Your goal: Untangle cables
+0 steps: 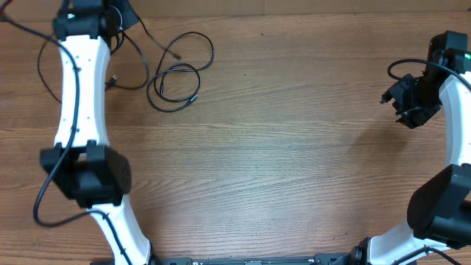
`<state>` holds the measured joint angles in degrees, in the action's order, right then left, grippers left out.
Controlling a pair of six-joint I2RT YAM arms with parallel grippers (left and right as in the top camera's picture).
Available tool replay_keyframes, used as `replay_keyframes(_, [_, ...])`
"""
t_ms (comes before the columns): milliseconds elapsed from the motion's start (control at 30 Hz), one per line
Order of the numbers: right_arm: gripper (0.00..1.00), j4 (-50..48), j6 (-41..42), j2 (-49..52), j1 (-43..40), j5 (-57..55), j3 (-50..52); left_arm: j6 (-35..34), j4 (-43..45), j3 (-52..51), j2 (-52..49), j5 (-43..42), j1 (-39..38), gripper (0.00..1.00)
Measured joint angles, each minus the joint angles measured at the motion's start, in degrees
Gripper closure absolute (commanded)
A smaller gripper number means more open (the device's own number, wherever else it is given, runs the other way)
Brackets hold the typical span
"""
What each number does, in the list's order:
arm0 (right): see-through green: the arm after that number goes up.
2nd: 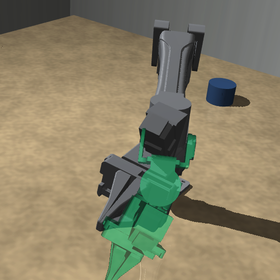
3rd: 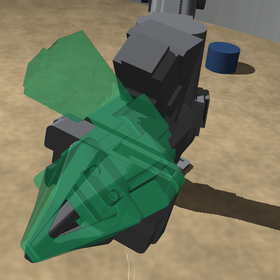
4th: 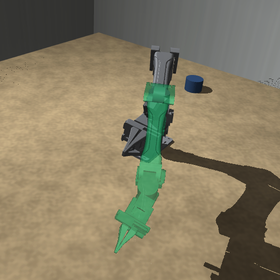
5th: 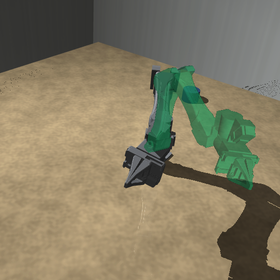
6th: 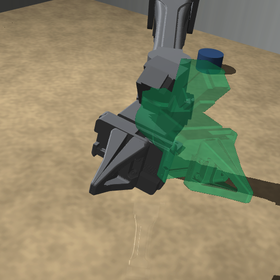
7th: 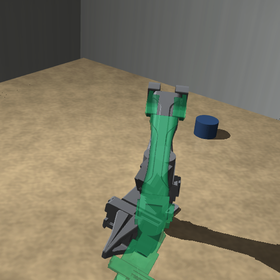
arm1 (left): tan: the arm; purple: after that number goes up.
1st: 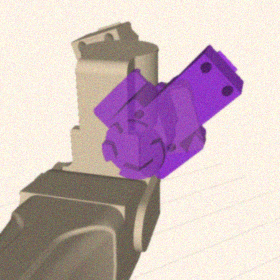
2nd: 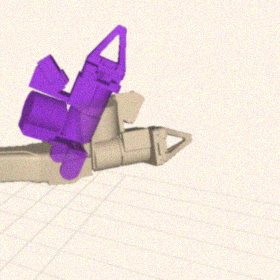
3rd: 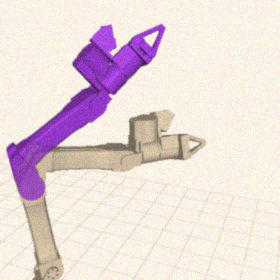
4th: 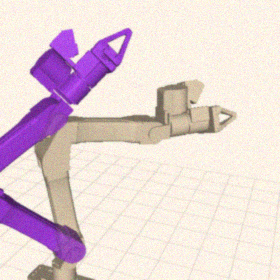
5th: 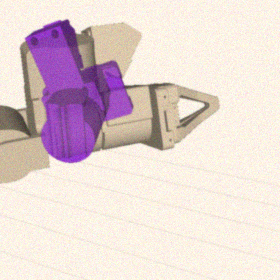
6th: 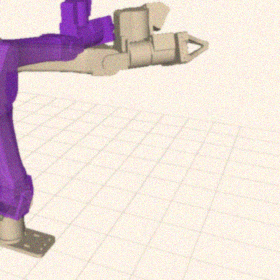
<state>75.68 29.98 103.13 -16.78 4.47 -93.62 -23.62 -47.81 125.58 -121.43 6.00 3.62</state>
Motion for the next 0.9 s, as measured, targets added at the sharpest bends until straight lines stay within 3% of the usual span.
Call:
replay_keyframes(67, [0.43, 0.0, 0.0, 0.0, 0.0, 0.0, 0.0, 0.0, 5.1, 0.0, -4.7, 1.3, 0.0, 0.96])
replay_keyframes(300, [0.43, 0.0, 0.0, 0.0, 0.0, 0.0, 0.0, 0.0, 11.1, -0.1, -18.3, 2.5, 0.2, 0.96])
replay_keyframes(500, [0.43, -0.1, 0.1, 0.0, 0.0, 0.0, 0.0, 0.0, 15.4, -0.6, -23.0, 4.2, 2.3, 0.95])
replay_keyframes(533, [0.43, -0.1, 0.6, 0.0, 0.0, 0.0, 0.0, 0.1, 16.2, -0.6, -23.0, 4.0, 2.8, 0.86])
replay_keyframes(633, [0.39, -0.2, 3.0, 0.0, 0.0, 0.0, 0.0, 0.8, 18.7, -0.6, -23.0, 1.0, 4.8, 0.37])
replay_keyframes(733, [0.37, -0.3, 4.3, 0.0, 0.1, 0.0, 0.0, 1.4, 18.8, -0.6, -23.0, -1.6, 6.1, 0.00])
replay_keyframes(900, [0.35, -1.2, 5.3, 0.0, 1.0, 0.0, 0.0, 3.2, 13.4, 2.8, -23.0, -6.4, 5.7, 0.01])
